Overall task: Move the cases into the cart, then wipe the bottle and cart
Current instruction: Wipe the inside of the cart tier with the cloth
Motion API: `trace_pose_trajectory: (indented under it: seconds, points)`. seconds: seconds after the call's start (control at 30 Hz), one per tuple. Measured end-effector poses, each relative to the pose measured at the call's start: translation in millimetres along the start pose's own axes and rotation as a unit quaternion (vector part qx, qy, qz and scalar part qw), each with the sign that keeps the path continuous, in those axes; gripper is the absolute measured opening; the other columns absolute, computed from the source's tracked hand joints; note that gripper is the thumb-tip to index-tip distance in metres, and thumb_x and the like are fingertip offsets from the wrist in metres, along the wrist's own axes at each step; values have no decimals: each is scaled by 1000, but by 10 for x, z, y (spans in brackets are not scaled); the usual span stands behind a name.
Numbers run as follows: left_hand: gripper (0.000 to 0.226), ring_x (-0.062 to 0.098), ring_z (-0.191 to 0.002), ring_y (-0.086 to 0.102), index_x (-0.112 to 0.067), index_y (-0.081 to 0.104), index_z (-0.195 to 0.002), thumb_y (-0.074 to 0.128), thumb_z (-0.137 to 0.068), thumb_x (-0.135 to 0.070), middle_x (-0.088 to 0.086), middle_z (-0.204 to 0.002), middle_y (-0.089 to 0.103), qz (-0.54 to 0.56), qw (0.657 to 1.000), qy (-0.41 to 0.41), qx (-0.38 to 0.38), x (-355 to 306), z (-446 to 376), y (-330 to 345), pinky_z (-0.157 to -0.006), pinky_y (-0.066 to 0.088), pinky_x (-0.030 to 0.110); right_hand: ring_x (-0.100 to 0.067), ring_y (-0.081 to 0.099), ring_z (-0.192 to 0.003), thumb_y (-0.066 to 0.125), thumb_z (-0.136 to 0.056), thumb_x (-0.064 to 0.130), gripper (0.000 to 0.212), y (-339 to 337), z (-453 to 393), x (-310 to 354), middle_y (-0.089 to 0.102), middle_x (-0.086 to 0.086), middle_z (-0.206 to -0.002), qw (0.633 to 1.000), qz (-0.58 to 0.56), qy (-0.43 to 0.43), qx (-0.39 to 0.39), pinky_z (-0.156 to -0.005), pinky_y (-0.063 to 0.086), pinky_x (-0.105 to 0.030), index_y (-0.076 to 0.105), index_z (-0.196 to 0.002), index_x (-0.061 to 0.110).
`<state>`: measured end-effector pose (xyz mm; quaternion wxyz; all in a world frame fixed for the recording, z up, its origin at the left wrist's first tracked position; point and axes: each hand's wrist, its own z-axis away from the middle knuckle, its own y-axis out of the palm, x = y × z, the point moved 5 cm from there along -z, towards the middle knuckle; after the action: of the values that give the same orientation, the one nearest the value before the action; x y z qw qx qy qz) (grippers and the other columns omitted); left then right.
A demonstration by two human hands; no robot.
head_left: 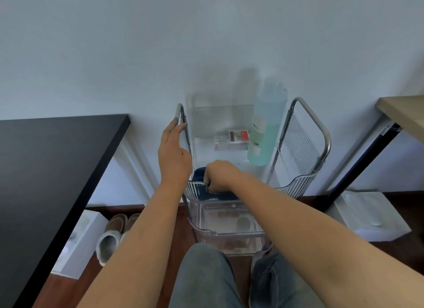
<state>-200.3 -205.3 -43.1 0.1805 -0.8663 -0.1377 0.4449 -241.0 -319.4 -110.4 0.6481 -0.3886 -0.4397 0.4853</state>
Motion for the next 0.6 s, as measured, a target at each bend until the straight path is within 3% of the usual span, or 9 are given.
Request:
trace_pose_trajectory:
  seconds: [0.07, 0.2, 0.37, 0.47, 0.6]
  points:
    - [75, 9, -132, 46, -15, 61, -129, 35, -72, 25, -4, -149, 45, 5, 1000, -7, 0, 7, 1, 5, -96, 50, 31, -32, 61, -83, 58, -80, 6, 17, -6, -32, 99, 66, -13, -90, 1000, 8, -23, -1, -78, 54, -38, 71, -92, 7]
    - [74, 11, -133, 45, -14, 60, -129, 35, -71, 24, -2, -149, 44, 10, 1000, 2, 11, 27, 6, 16, -100, 48, 41, -32, 63, -91, 59, -82, 7, 31, 15, -66, 105, 65, -12, -103, 1000, 13, -7, -8, -80, 55, -38, 70, -110, 13]
    - [75, -4, -127, 40, -17, 59, -131, 36, -72, 23, -5, -150, 43, 8, 1000, 7, 12, 50, 17, 14, -101, 48, 33, -26, 64, -96, 68, -83, 27, 31, -42, -5, -411, 65, -6, -109, 994, -5, 104, -21, -85, 54, -37, 68, -113, 18]
    - [75, -6, -127, 40, -17, 59, -132, 36, -72, 22, -6, -149, 43, 16, 1000, 11, 8, 52, 22, 12, -101, 48, 30, -26, 64, -97, 63, -87, 28, 27, -104, 122, -770, 66, -8, -108, 986, -8, 167, -12, -85, 53, -36, 67, -110, 13]
    - [76, -12, -123, 38, -18, 59, -131, 36, -70, 21, -5, -148, 45, 21, 1000, 10, -2, 73, 30, 11, -98, 43, 12, -26, 65, -96, 63, -87, 20, 27, -21, 217, -817, 67, -9, -108, 983, 6, 183, -4, -81, 54, -34, 64, -111, 9]
